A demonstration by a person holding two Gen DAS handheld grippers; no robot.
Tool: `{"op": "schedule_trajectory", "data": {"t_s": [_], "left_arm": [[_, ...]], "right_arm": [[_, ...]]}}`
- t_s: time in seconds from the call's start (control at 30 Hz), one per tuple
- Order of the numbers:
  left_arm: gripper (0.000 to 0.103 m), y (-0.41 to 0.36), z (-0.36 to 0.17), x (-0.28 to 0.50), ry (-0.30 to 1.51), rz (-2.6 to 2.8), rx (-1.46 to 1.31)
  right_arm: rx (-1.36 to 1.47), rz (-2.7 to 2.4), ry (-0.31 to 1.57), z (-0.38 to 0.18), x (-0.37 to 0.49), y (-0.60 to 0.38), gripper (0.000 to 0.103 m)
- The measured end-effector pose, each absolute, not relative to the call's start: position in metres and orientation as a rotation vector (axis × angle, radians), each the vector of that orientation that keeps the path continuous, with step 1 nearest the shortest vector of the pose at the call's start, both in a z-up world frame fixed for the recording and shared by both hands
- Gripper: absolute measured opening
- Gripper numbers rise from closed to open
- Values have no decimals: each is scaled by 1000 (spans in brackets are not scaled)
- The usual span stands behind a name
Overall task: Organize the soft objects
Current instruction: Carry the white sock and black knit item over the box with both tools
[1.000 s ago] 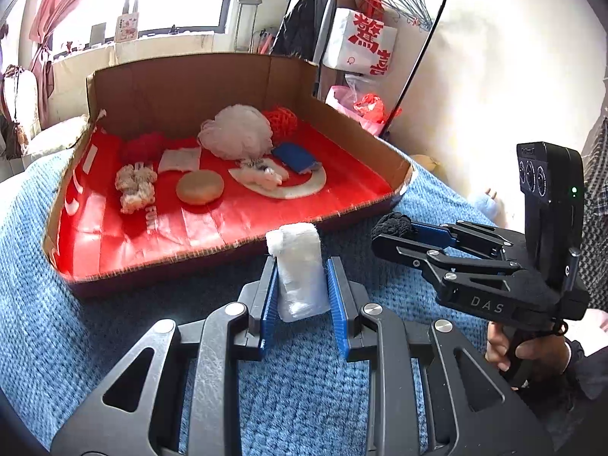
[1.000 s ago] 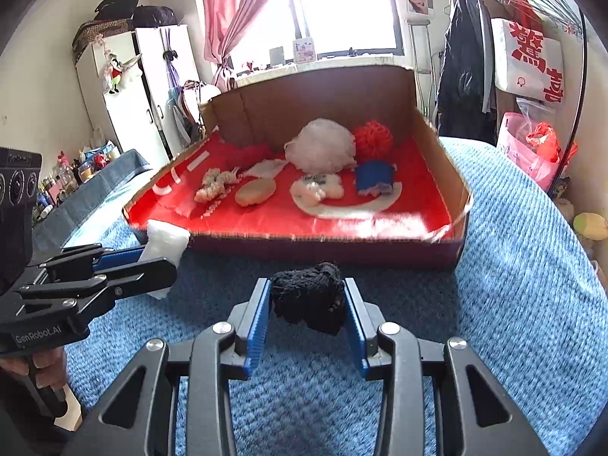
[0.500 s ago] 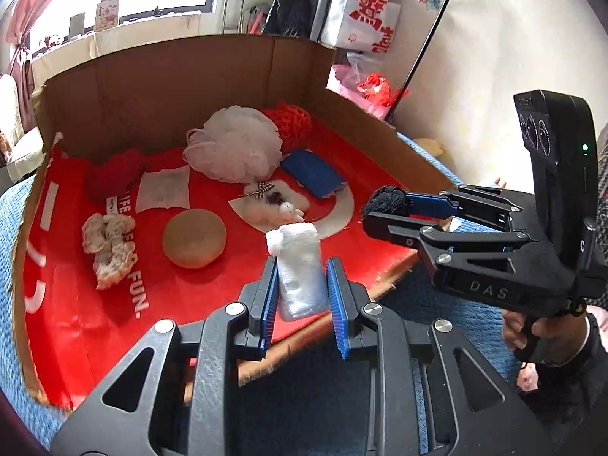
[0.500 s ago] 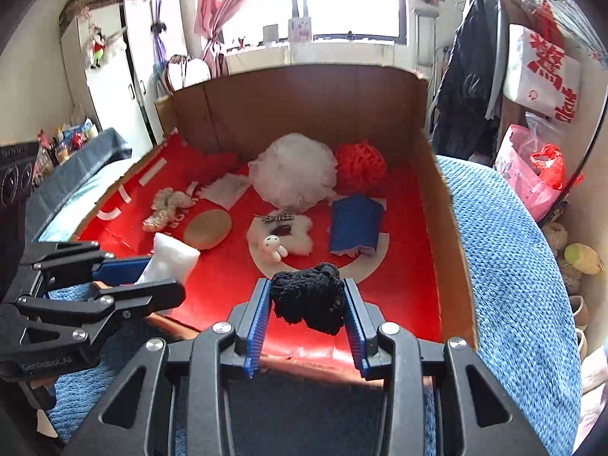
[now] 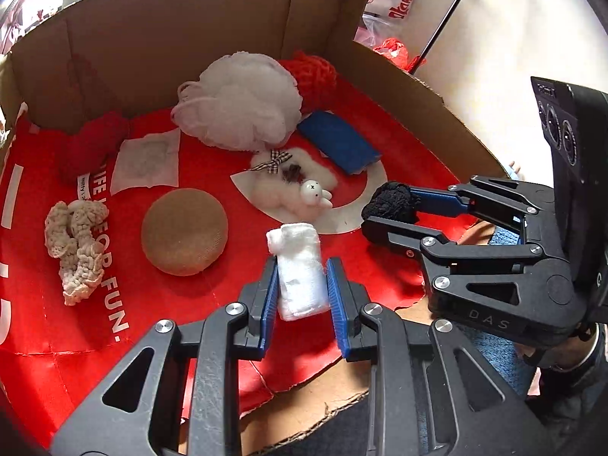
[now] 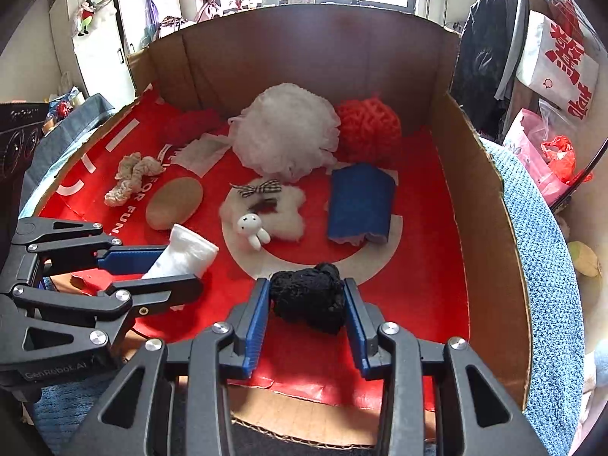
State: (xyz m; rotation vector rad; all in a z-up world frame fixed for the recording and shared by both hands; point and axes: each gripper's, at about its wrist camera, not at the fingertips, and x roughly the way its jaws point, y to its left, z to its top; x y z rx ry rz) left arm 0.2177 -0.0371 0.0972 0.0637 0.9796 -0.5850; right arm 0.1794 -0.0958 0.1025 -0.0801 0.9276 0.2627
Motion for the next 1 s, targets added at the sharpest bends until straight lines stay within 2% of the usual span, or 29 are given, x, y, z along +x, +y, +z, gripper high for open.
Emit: {"op": "schedule_trajectory", "data": {"t_s": [1.0], "left_arm": [[24,-52,93,218,933,-550,162]], "right_arm": [[-135,265,931,98,185,-91,48]]}}
